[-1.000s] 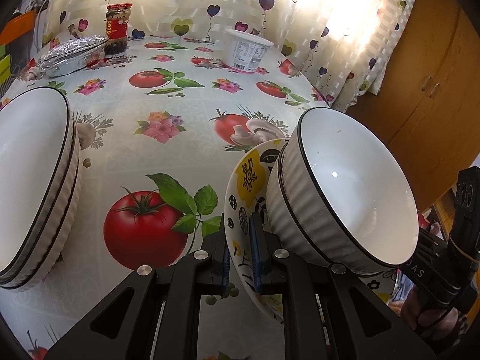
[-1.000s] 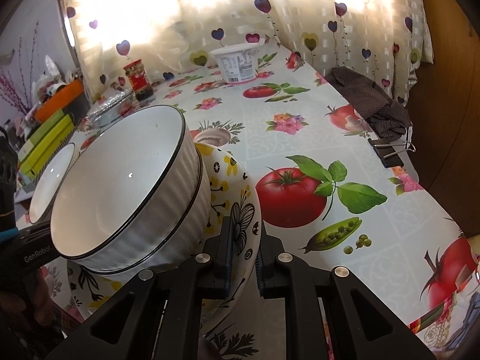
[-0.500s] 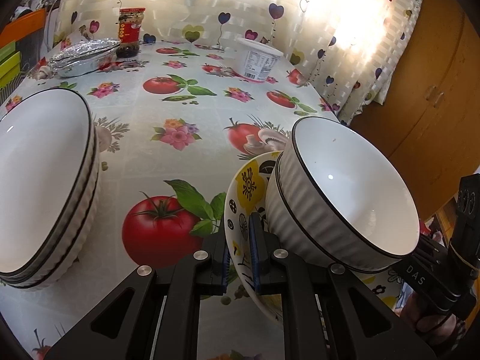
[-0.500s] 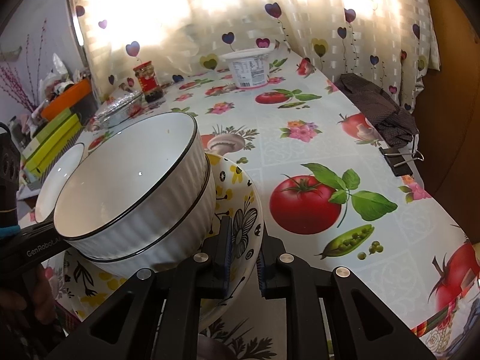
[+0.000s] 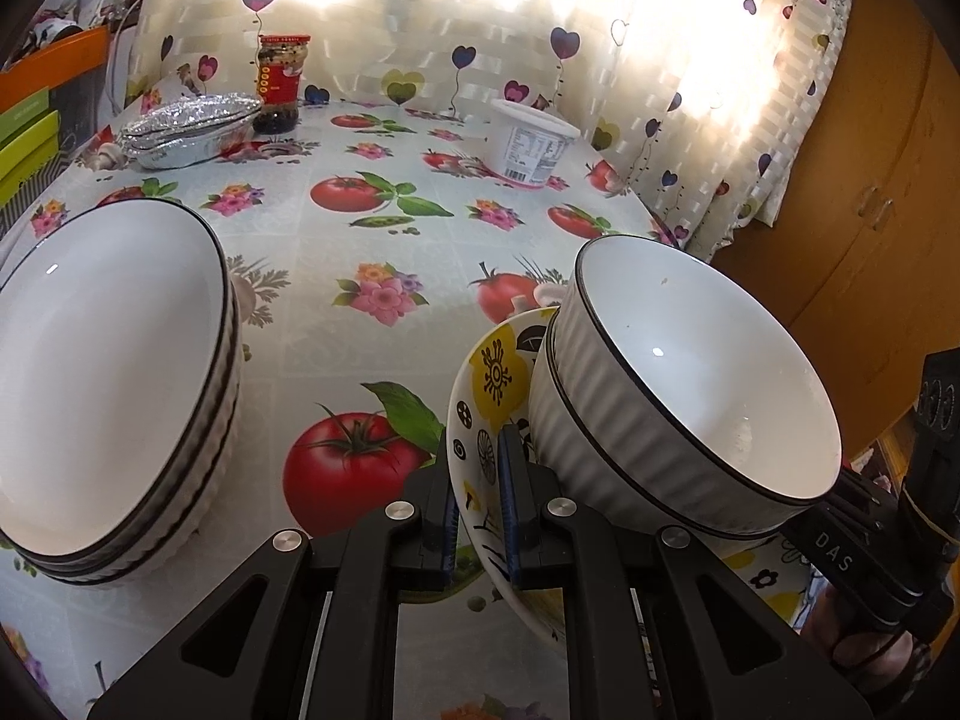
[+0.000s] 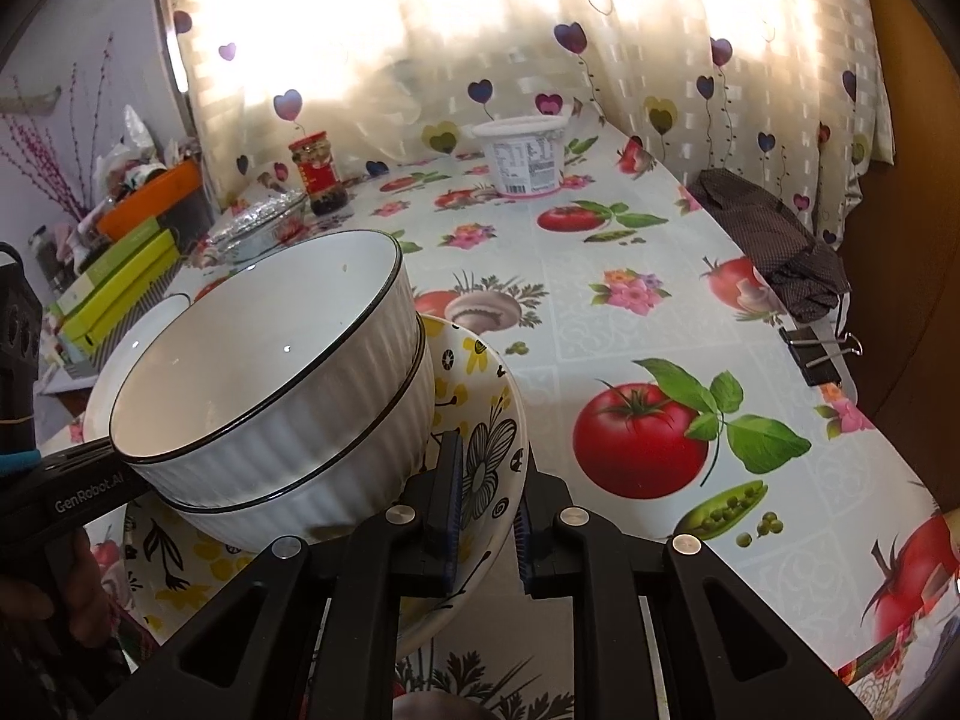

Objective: Organize plates and bowls
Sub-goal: 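Carry the nested bowl stack with the left tool over the white plate stack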

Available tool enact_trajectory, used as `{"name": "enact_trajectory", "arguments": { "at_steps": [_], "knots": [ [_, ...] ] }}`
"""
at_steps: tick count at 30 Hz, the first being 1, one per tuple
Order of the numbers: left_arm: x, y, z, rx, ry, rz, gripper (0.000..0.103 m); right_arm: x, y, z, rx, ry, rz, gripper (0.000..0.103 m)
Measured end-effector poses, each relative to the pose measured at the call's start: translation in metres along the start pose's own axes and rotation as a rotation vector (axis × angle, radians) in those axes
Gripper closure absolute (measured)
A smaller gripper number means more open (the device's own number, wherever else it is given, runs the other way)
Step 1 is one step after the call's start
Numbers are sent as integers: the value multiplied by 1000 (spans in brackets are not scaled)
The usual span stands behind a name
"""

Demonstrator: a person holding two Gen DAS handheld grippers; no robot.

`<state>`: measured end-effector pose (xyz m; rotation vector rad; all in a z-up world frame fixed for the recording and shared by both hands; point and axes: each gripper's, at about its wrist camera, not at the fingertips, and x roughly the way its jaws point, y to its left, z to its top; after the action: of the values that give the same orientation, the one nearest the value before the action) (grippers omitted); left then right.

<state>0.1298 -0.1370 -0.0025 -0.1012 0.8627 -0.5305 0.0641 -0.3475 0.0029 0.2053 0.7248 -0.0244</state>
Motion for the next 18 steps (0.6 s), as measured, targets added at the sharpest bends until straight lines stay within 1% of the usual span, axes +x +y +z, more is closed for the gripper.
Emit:
{"name": "enact_trajectory", "arguments": {
  "at_steps": [18],
  "knots": [
    [-37, 18, 21, -22, -86, 44, 92, -10, 34, 30, -49, -57, 56, 89]
  ]
}}
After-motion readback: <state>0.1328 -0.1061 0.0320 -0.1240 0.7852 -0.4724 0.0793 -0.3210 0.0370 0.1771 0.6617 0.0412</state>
